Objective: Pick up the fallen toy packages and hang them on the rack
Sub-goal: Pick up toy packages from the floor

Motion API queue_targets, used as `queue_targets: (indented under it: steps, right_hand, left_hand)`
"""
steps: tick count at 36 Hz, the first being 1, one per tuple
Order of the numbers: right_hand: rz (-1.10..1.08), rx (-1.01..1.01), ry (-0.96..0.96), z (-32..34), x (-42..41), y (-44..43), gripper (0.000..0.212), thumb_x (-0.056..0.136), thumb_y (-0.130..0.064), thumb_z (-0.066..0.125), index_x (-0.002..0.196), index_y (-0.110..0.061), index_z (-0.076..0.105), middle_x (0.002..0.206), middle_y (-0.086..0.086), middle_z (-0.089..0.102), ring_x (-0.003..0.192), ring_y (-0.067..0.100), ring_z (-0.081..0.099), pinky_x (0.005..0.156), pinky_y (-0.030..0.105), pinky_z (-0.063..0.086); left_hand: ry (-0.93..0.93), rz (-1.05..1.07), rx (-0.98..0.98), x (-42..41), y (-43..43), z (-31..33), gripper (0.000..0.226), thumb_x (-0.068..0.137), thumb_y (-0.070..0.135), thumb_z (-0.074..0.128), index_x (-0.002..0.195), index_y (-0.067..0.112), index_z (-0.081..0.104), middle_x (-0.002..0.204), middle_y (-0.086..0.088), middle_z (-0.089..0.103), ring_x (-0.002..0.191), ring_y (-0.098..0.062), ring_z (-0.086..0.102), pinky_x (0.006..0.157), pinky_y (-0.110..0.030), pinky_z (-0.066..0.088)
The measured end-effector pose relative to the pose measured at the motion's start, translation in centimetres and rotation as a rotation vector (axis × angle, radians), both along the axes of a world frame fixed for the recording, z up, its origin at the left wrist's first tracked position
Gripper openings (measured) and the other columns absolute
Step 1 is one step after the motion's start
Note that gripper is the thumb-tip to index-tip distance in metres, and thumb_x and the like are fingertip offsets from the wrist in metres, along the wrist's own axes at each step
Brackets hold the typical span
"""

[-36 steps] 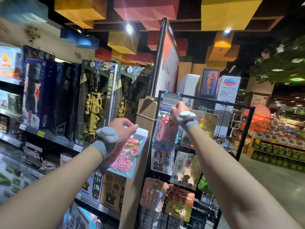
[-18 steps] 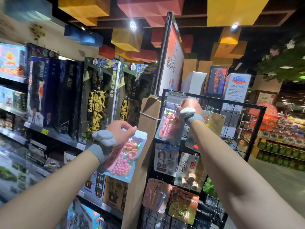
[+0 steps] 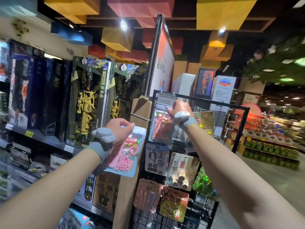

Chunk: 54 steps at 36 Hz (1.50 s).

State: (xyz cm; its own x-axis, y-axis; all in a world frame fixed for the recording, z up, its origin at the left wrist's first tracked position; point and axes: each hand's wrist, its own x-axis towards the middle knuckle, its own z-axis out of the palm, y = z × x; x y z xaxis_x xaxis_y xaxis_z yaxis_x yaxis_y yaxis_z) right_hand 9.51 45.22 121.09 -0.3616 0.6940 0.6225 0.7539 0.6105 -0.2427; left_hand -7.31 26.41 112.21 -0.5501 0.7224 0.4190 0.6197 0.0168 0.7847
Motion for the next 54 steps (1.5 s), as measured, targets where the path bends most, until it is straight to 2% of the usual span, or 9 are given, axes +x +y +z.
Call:
queue_targets:
  steps: [4, 14, 18, 27, 33, 37, 43, 49, 54]
  right_hand:
    - [0.021, 0.014, 0.026, -0.9, 0.4, -1.1, 0.022, 0.092, -0.037, 0.054, 0.083, -0.017, 0.056, 0.086, 0.006, 0.066, 0.079, 0.025, 0.062, 0.072, 0.033, 0.055]
    - [0.369, -0.222, 0.029, -4.2, 1.2, -3.4, 0.044, 0.09, -0.058, 0.055, 0.109, -0.02, 0.068, 0.099, -0.002, 0.071, 0.084, 0.014, 0.067, 0.077, 0.034, 0.059]
    - [0.494, -0.317, 0.158, -5.4, 2.3, -5.1, 0.034, 0.079, -0.045, 0.076, 0.099, -0.018, 0.069, 0.083, -0.006, 0.07, 0.07, 0.015, 0.065, 0.057, 0.027, 0.053]
    - [0.557, -0.46, 0.24, -5.9, 3.3, -5.7, 0.018, 0.082, -0.015, 0.077, 0.089, -0.015, 0.06, 0.088, 0.004, 0.069, 0.073, 0.013, 0.064, 0.057, 0.017, 0.049]
    - [0.493, -0.464, 0.219, -6.0, 2.6, -5.7, 0.019, 0.083, -0.021, 0.076, 0.1, -0.018, 0.066, 0.095, 0.003, 0.069, 0.082, 0.018, 0.065, 0.073, 0.03, 0.056]
    - [0.478, -0.463, 0.257, -6.1, 2.0, -5.4, 0.029, 0.08, -0.022, 0.079, 0.106, -0.015, 0.069, 0.099, 0.006, 0.071, 0.092, 0.025, 0.069, 0.081, 0.04, 0.059]
    - [0.417, -0.361, 0.268, -4.5, 2.3, -4.5, 0.023, 0.08, -0.031, 0.078, 0.097, -0.02, 0.068, 0.093, 0.003, 0.073, 0.09, 0.024, 0.07, 0.081, 0.045, 0.058]
    - [0.375, -0.285, 0.395, -2.1, 2.9, -4.2, 0.021, 0.088, -0.025, 0.071, 0.101, -0.01, 0.064, 0.092, -0.001, 0.067, 0.084, 0.015, 0.062, 0.07, 0.028, 0.05]
    - [0.285, -0.261, 0.404, -1.3, 2.5, -3.6, 0.04, 0.09, -0.033, 0.067, 0.121, -0.008, 0.06, 0.118, 0.007, 0.064, 0.106, 0.024, 0.06, 0.095, 0.041, 0.05]
  left_hand:
    - [-0.153, -0.093, 0.023, 1.4, 0.9, 0.5, 0.01, 0.091, 0.025, 0.06, 0.093, 0.02, 0.069, 0.093, 0.0, 0.067, 0.074, -0.015, 0.059, 0.062, -0.028, 0.047]
    - [-0.202, -0.233, 0.025, 4.1, 2.0, 0.6, 0.025, 0.086, 0.003, 0.059, 0.101, 0.022, 0.064, 0.101, -0.004, 0.066, 0.078, -0.025, 0.071, 0.063, -0.037, 0.061]
    - [-0.184, -0.22, 0.086, 5.3, 2.1, 0.4, 0.022, 0.086, 0.003, 0.062, 0.098, 0.022, 0.064, 0.09, -0.004, 0.068, 0.063, -0.015, 0.064, 0.049, -0.025, 0.049]
    - [-0.104, -0.28, 0.141, 6.0, 2.3, -0.2, 0.018, 0.087, 0.003, 0.065, 0.095, 0.019, 0.062, 0.099, 0.003, 0.065, 0.077, -0.011, 0.063, 0.054, -0.02, 0.048]
    - [-0.015, -0.259, 0.128, 5.4, 2.5, -1.2, 0.012, 0.089, 0.011, 0.065, 0.098, 0.013, 0.057, 0.098, 0.0, 0.062, 0.08, -0.016, 0.062, 0.062, -0.024, 0.048]
    - [0.04, -0.237, 0.137, 4.8, 2.7, -1.7, 0.019, 0.093, 0.023, 0.064, 0.09, 0.013, 0.048, 0.079, 0.005, 0.053, 0.062, -0.005, 0.05, 0.047, -0.008, 0.037]
    - [-0.119, -0.154, 0.11, 2.6, 2.7, -1.7, 0.043, 0.095, 0.056, 0.048, 0.078, 0.017, 0.044, 0.072, -0.004, 0.054, 0.062, -0.018, 0.05, 0.061, -0.032, 0.044]
    - [-0.184, -0.123, 0.038, 0.7, 2.2, -1.3, 0.054, 0.1, 0.056, 0.033, 0.075, 0.012, 0.053, 0.059, 0.001, 0.049, 0.046, -0.012, 0.04, 0.045, -0.022, 0.032]
    - [-0.115, -0.107, 0.034, 0.7, 1.8, -1.4, 0.052, 0.099, 0.05, 0.043, 0.061, 0.016, 0.046, 0.048, 0.002, 0.043, 0.044, -0.015, 0.039, 0.051, -0.025, 0.034]
